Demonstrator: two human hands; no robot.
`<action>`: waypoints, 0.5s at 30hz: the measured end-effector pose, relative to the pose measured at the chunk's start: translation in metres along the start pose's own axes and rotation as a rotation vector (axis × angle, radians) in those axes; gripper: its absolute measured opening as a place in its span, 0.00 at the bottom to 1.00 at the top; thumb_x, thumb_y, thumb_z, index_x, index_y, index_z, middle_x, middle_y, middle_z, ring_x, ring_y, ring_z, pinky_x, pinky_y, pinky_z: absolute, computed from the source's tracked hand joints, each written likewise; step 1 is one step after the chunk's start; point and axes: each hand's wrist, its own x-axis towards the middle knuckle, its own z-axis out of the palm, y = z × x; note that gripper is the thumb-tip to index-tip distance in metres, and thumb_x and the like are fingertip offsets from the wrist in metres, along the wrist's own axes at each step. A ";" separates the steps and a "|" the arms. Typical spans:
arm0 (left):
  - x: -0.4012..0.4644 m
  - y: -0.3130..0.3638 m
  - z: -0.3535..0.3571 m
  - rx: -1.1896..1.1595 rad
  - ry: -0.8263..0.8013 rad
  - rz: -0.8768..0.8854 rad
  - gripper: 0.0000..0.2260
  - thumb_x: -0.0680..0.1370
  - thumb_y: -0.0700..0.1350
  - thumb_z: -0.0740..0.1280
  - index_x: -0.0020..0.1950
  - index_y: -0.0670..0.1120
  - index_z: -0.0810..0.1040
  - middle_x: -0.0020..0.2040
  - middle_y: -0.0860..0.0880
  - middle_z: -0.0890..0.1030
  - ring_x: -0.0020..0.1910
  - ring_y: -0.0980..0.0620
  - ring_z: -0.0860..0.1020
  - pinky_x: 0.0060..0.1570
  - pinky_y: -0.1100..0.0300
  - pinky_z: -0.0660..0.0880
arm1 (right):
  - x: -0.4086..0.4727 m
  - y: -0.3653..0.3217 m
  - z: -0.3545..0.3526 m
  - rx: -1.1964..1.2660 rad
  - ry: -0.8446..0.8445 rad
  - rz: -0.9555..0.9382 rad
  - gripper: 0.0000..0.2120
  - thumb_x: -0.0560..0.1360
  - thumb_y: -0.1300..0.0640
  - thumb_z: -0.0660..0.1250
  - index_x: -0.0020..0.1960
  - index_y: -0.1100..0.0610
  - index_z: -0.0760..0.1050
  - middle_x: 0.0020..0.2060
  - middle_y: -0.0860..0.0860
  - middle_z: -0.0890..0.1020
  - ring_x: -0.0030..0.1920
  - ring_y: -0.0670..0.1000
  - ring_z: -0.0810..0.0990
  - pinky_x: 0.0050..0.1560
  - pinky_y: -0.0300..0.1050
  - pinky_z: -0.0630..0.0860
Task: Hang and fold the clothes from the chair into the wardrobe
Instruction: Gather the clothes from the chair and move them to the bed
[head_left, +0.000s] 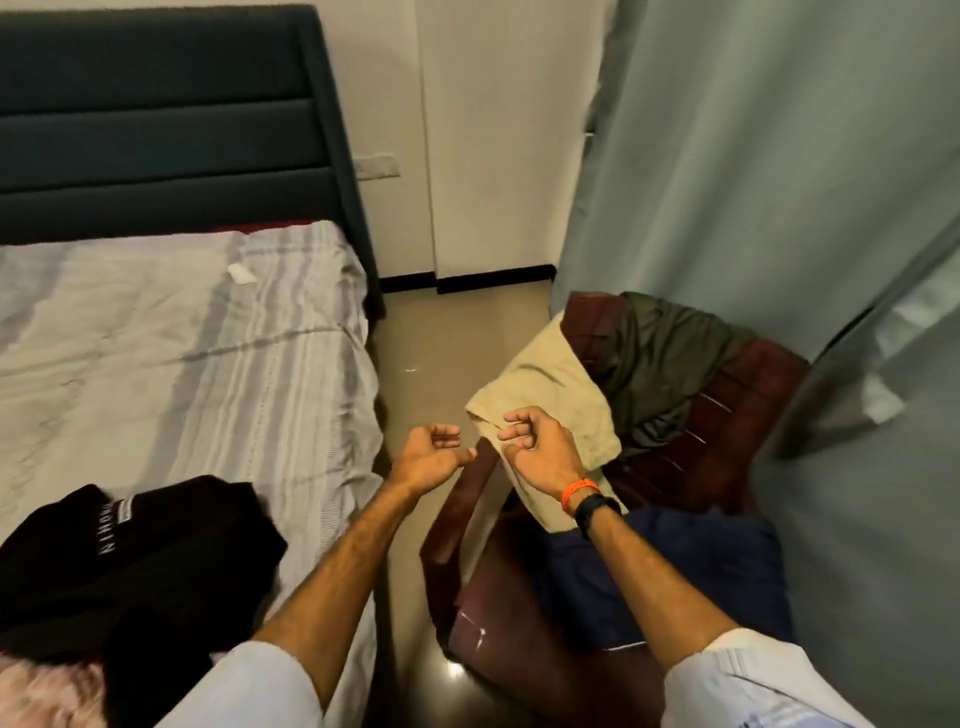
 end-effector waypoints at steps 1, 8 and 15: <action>0.004 0.005 0.016 -0.004 -0.027 -0.016 0.17 0.74 0.37 0.74 0.61 0.39 0.74 0.52 0.45 0.80 0.46 0.54 0.78 0.39 0.66 0.76 | 0.006 0.013 -0.014 -0.005 0.007 0.020 0.14 0.71 0.69 0.65 0.55 0.59 0.76 0.42 0.50 0.83 0.29 0.40 0.74 0.38 0.27 0.72; 0.044 0.019 0.103 0.115 -0.135 -0.064 0.17 0.73 0.37 0.74 0.60 0.40 0.75 0.51 0.46 0.77 0.47 0.53 0.76 0.36 0.68 0.73 | 0.046 0.079 -0.079 -0.047 0.034 0.181 0.16 0.72 0.69 0.66 0.58 0.59 0.76 0.45 0.52 0.83 0.36 0.42 0.77 0.41 0.23 0.72; 0.136 0.033 0.138 0.171 -0.190 -0.112 0.13 0.71 0.42 0.76 0.51 0.49 0.76 0.51 0.48 0.80 0.52 0.50 0.79 0.58 0.49 0.78 | 0.126 0.107 -0.092 -0.225 0.029 0.225 0.18 0.68 0.64 0.68 0.58 0.60 0.75 0.47 0.52 0.79 0.47 0.52 0.79 0.51 0.38 0.74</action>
